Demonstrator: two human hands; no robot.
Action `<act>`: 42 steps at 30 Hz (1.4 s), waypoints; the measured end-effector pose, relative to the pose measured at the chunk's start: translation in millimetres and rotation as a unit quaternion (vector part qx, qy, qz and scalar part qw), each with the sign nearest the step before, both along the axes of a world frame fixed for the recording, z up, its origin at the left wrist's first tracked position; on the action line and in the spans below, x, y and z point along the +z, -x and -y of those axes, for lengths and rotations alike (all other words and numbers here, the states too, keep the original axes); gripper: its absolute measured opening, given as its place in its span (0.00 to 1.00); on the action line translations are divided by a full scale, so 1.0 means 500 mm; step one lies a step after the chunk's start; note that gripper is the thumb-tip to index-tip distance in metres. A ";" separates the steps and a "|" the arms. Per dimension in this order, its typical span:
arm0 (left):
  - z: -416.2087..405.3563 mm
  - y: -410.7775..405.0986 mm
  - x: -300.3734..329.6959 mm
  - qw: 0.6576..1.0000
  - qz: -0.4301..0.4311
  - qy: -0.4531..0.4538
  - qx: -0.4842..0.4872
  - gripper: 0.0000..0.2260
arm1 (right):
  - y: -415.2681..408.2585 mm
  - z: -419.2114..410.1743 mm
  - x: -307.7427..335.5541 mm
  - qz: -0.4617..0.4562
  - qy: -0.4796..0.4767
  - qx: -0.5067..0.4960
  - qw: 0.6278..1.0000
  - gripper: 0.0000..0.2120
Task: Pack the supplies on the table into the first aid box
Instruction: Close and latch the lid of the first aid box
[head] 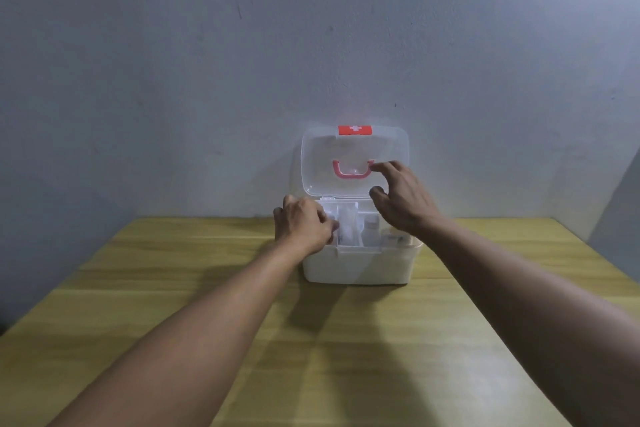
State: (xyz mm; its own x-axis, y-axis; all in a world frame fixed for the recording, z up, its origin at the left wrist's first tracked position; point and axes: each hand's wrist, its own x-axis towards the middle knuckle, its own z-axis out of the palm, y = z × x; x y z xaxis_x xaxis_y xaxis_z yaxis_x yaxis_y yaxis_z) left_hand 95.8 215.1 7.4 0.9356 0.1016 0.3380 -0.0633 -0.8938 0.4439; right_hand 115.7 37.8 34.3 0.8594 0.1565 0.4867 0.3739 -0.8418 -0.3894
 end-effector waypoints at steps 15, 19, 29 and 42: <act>-0.002 -0.017 -0.030 0.990 -0.077 -0.038 -0.111 0.26 | -0.125 -0.010 0.113 -0.010 0.123 -0.034 0.992 0.33; -0.004 -0.018 -0.034 0.963 -0.153 -0.172 -0.141 0.32 | -0.130 -0.014 0.106 0.003 0.144 -0.041 0.989 0.31; -0.009 -0.010 -0.040 0.978 -0.085 -0.143 -0.129 0.33 | -0.077 0.008 0.103 0.251 0.184 -0.035 0.950 0.11; -0.051 0.076 0.016 0.967 0.231 -0.015 -0.107 0.26 | 0.116 0.030 0.019 0.159 0.199 0.078 0.964 0.09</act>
State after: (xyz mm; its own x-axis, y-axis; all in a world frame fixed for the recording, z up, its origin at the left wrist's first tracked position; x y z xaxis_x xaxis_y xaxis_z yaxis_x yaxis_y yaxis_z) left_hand 57.8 240.7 15.3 0.6821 -0.0931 0.7253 -0.4336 -0.8502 0.2986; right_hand 57.9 22.8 43.6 0.6280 0.4997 0.5966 0.5549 -0.8250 0.1070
